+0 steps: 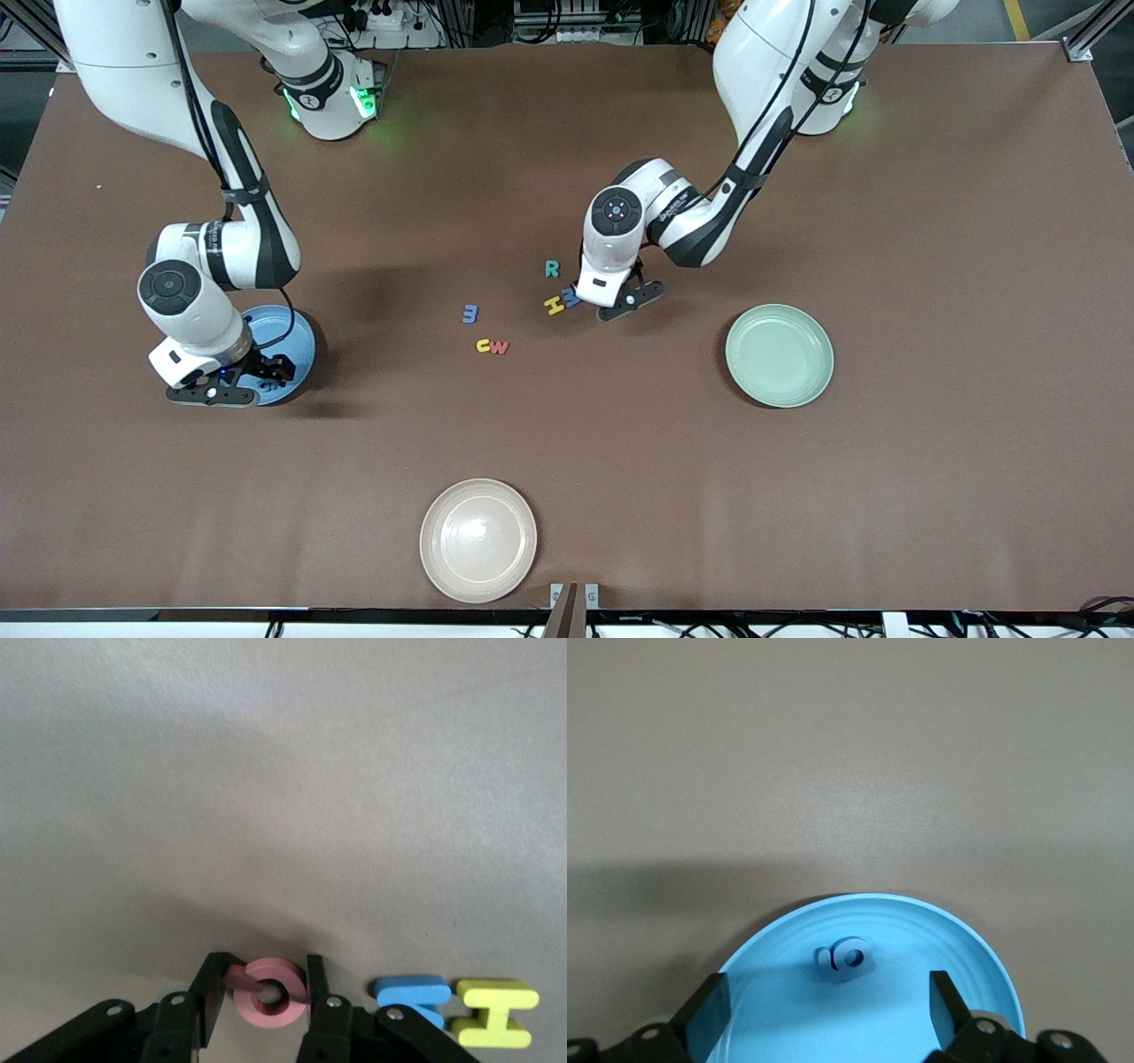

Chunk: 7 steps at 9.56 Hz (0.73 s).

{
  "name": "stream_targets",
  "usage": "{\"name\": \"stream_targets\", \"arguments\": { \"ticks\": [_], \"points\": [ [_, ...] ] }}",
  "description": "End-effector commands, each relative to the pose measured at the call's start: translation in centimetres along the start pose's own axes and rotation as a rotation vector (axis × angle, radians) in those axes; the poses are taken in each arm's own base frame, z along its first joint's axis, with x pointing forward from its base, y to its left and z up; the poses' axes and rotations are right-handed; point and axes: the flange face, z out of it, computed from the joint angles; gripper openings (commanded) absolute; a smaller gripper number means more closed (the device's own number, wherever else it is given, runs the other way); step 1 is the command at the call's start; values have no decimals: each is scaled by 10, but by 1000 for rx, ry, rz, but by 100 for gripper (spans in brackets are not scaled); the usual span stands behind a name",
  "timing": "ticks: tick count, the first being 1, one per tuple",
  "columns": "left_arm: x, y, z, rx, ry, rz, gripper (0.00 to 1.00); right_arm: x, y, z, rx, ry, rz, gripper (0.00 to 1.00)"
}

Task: Sort upper and lower case letters into plates
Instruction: 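Carry the blue g onto the blue plate and open the right gripper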

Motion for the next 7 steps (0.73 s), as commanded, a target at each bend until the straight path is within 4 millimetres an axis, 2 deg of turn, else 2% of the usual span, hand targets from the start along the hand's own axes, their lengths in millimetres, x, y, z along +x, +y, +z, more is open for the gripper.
{"name": "stream_targets", "arguments": {
  "ticks": [1, 2, 3, 4, 6, 7],
  "points": [
    [16, -11, -26, 56, 14, 70, 35, -4, -20, -7, 10, -1, -31, 100],
    [30, -19, -39, 72, 8, 106, 35, -6, -37, -10, 25, 0, -28, 100],
    [33, -22, -45, 84, 0, 130, 35, -8, -61, -15, 51, 2, -14, 100],
    [45, -28, -55, 85, 1, 143, 35, -13, -88, -18, 73, -8, 5, 100],
    [80, -50, -71, 110, -23, 282, 35, -27, -161, -34, 114, -8, 12, 100],
    [92, -60, -74, 126, -35, 335, 35, -33, -189, -43, 129, 5, -42, 100]
  ]
}}
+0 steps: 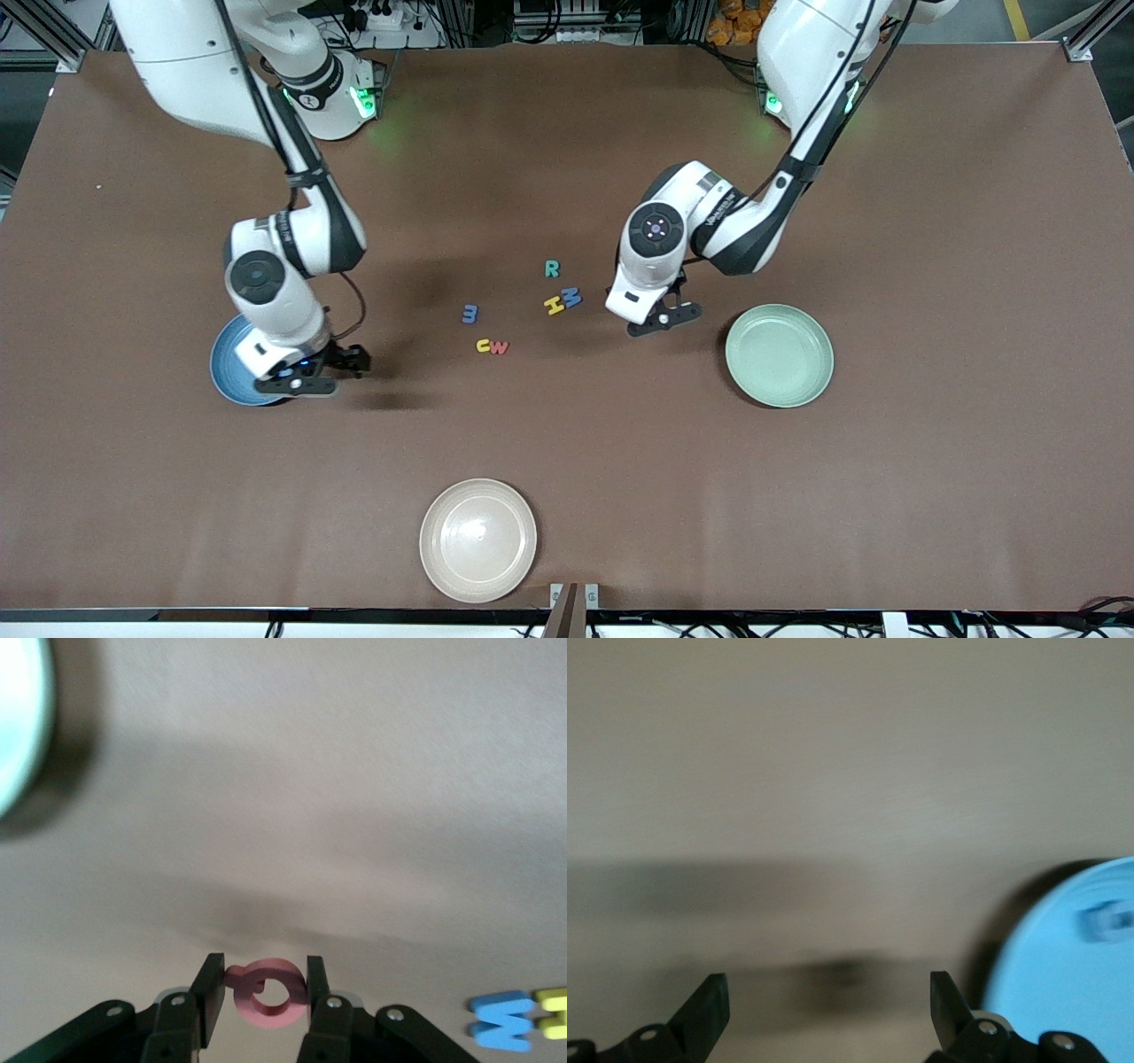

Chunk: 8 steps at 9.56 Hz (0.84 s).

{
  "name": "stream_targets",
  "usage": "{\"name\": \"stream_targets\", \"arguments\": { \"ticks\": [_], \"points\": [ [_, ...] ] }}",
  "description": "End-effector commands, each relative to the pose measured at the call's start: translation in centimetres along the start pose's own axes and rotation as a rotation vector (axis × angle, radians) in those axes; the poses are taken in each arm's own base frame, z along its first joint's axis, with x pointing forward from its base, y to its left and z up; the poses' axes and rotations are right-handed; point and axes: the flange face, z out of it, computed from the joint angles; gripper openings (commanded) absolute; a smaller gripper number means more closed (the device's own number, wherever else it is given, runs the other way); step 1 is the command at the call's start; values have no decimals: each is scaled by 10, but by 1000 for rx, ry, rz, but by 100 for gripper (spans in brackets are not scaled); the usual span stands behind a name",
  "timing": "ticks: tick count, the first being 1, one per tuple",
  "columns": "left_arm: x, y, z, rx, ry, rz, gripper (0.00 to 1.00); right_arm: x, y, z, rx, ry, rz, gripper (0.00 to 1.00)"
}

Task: Sort upper and lower case letters into plates
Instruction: 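Place the pink o on the green plate while the right gripper returns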

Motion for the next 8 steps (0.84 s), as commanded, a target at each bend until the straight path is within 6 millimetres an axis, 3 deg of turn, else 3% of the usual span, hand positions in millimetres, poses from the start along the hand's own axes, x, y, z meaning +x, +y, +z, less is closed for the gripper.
{"name": "stream_targets", "arguments": {
  "ticks": [1, 5, 8],
  "points": [
    [19, -30, -11, 26, -3, 151, 35, -10, -51, -18, 40, 11, -92, 100],
    [80, -103, -18, 7, -7, 554, 36, -26, -109, -29, 96, 32, -449, 100],
    [109, -133, -17, 111, 58, 814, 38, -33, -156, -37, 119, 64, -760, 100]
  ]
}}
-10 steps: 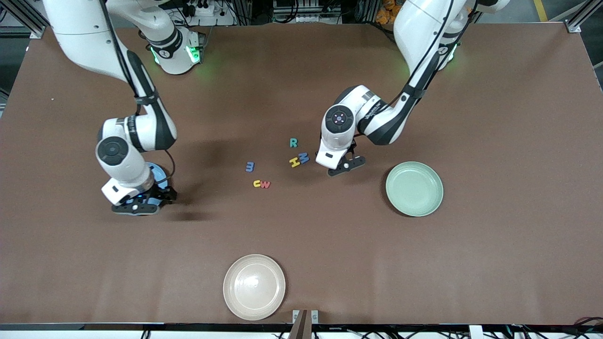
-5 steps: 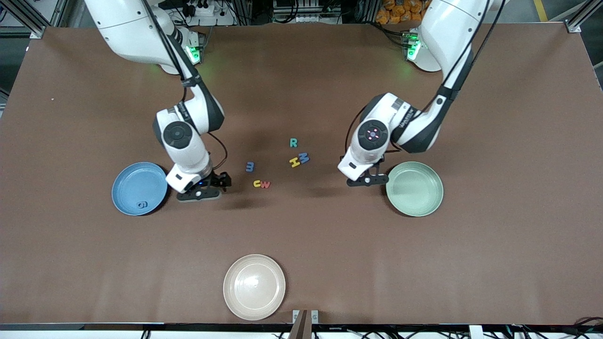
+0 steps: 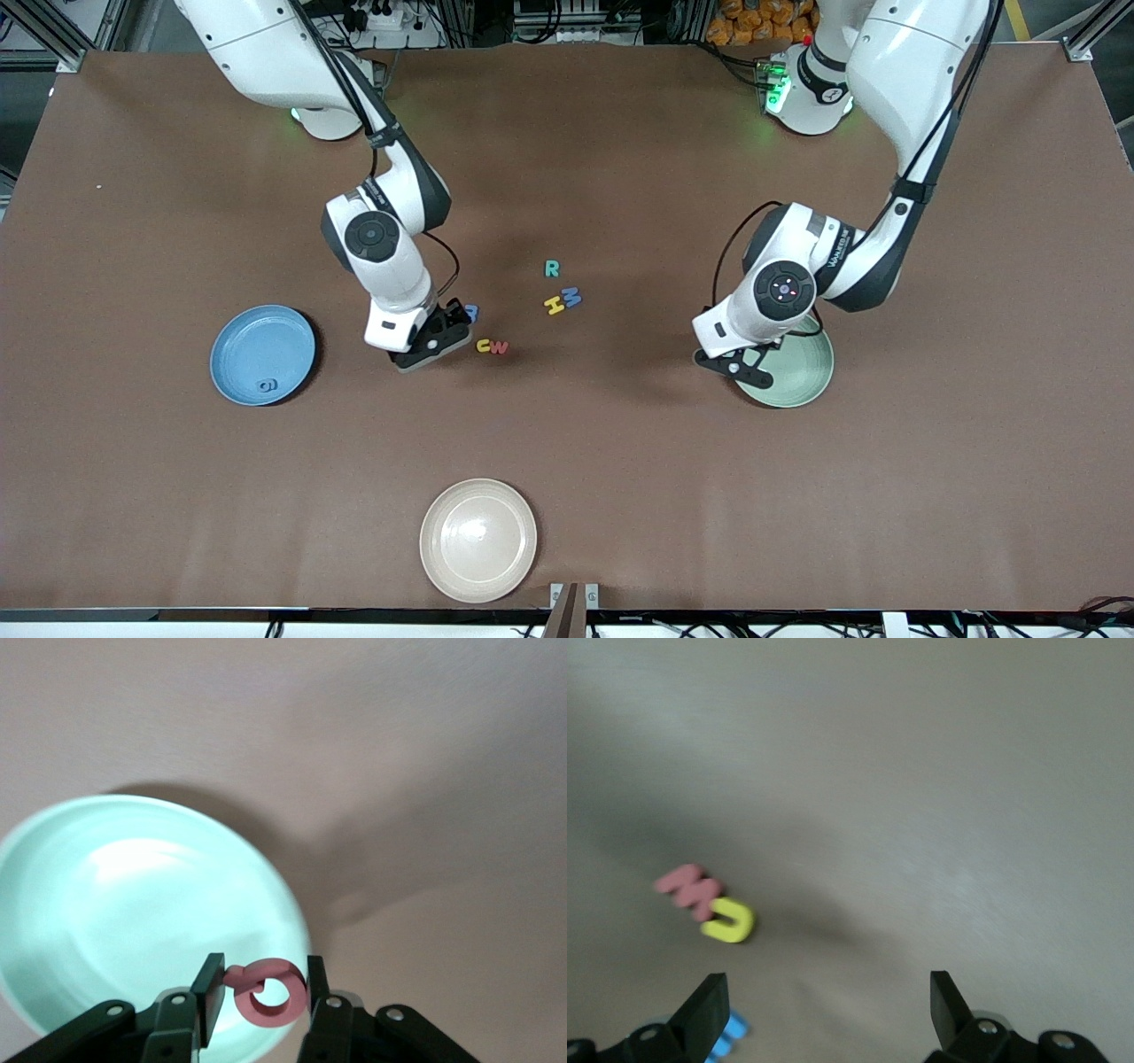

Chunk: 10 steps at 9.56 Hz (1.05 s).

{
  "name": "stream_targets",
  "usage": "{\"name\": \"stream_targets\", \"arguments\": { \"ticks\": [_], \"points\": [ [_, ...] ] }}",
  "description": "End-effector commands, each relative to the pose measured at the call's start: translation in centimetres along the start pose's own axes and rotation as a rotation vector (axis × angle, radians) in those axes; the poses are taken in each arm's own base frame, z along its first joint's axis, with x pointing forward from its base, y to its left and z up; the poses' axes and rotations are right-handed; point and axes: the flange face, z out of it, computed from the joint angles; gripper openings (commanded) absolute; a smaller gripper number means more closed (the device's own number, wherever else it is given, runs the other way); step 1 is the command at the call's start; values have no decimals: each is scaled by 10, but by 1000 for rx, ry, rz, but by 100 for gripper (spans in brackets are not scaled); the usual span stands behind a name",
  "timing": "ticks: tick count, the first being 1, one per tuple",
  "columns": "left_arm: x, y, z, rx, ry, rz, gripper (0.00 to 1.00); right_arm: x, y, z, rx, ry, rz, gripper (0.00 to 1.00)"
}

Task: Sort upper and lower case letters into plates
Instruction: 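Place the pink o on the green plate while the right gripper returns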

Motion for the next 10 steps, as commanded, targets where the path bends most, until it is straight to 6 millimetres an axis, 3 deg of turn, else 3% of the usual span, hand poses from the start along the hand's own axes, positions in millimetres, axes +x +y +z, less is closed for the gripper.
{"name": "stream_targets", "arguments": {
  "ticks": [1, 2, 3, 5, 8, 10],
  "points": [
    [-1, -9, -5, 72, 39, 193, 45, 15, -21, 7, 17, -10, -262, 100],
    [1, -13, -6, 100, 55, 252, 86, 14, -29, 16, 25, -32, -392, 100],
    [1, -14, -4, 97, 53, 237, 100, 19, -31, 20, 25, -28, -508, 100],
    [2, 0, -6, 83, 58, 104, 100, 30, -27, 39, 31, -28, -719, 100],
    [5, 71, -14, -71, 48, -383, 100, 42, -21, 48, 68, -95, -839, 100],
    [5, 99, -12, -162, -5, -648, 100, 45, -27, 46, 114, -149, -830, 100]
  ]
}}
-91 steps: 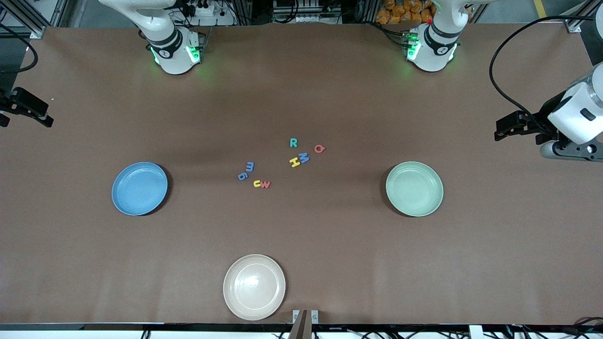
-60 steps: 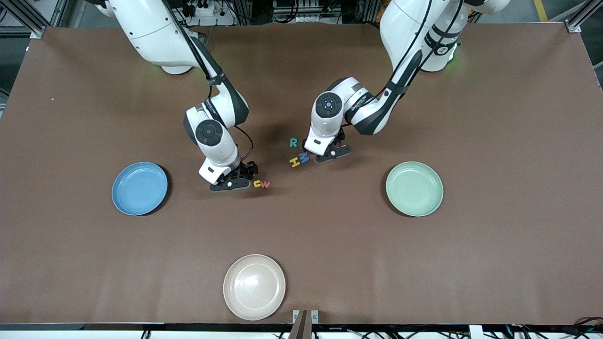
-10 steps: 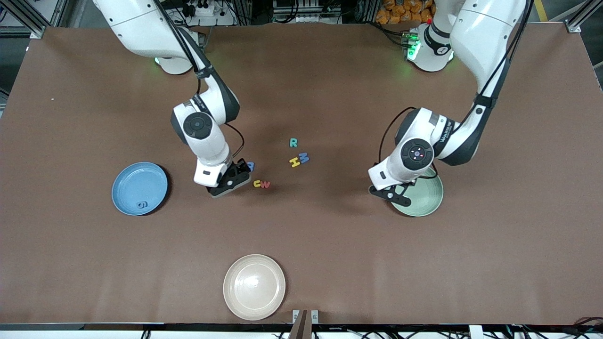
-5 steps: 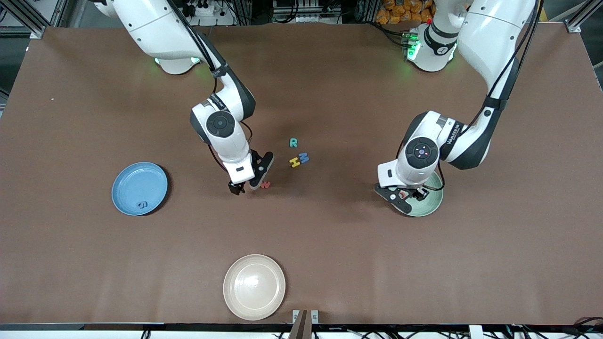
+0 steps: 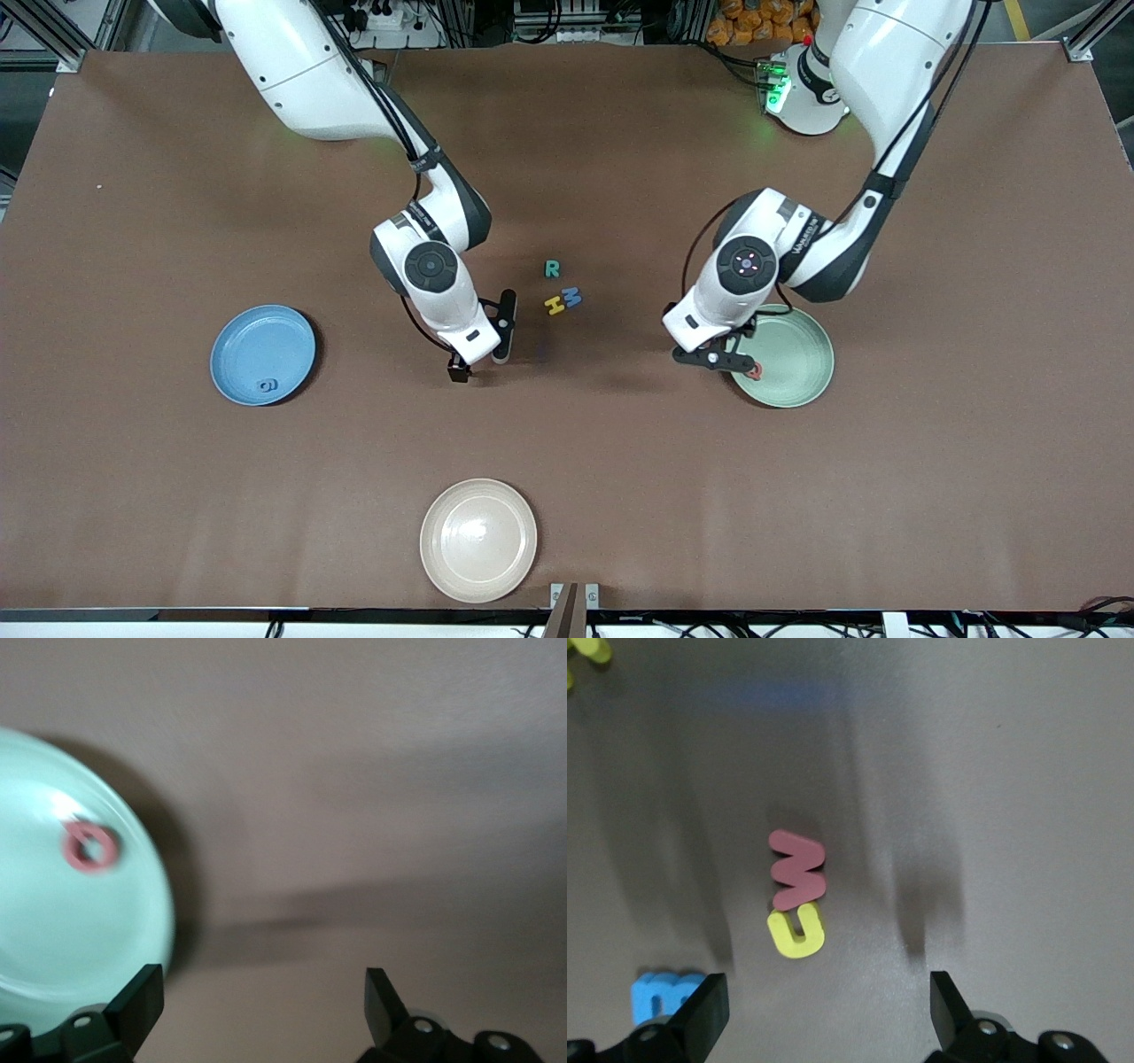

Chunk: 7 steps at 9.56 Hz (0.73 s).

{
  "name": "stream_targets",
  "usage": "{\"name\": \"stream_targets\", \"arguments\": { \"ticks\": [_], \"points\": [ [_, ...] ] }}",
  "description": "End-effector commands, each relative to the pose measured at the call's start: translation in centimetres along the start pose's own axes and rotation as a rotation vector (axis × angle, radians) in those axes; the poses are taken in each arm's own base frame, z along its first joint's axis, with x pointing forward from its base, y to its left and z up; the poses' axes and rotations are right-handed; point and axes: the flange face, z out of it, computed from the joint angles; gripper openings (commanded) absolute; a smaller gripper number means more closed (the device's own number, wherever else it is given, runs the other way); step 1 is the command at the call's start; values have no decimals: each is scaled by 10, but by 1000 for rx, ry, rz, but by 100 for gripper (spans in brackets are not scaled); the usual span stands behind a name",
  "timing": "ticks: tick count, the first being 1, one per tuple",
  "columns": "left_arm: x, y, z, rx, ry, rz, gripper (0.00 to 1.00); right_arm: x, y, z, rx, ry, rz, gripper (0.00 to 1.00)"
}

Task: Sort upper and lower case letters into plates
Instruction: 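Place the pink o on the green plate while the right gripper returns, then reach the right gripper to the yellow c while the left gripper nears the blue M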

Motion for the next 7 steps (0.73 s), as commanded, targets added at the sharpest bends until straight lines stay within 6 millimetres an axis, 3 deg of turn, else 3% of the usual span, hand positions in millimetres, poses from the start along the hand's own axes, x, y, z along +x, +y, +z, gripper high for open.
{"name": "stream_targets", "arguments": {
  "ticks": [1, 2, 3, 4, 7],
  "points": [
    [-19, 33, 1, -45, -42, -252, 100, 10, 2, 3, 55, 31, 4, 100],
    [-24, 59, 4, -67, -44, -396, 100, 14, -1, 7, 55, 36, -8, 100],
    [-36, 99, 3, -84, -40, -478, 100, 19, -3, 11, 28, 56, -22, 100],
    [-34, 107, 10, -105, -39, -538, 100, 18, -3, 17, 23, 60, -33, 100],
    [-62, 158, 50, -212, -4, -693, 100, 19, -2, 24, 2, 69, -45, 100]
  ]
}}
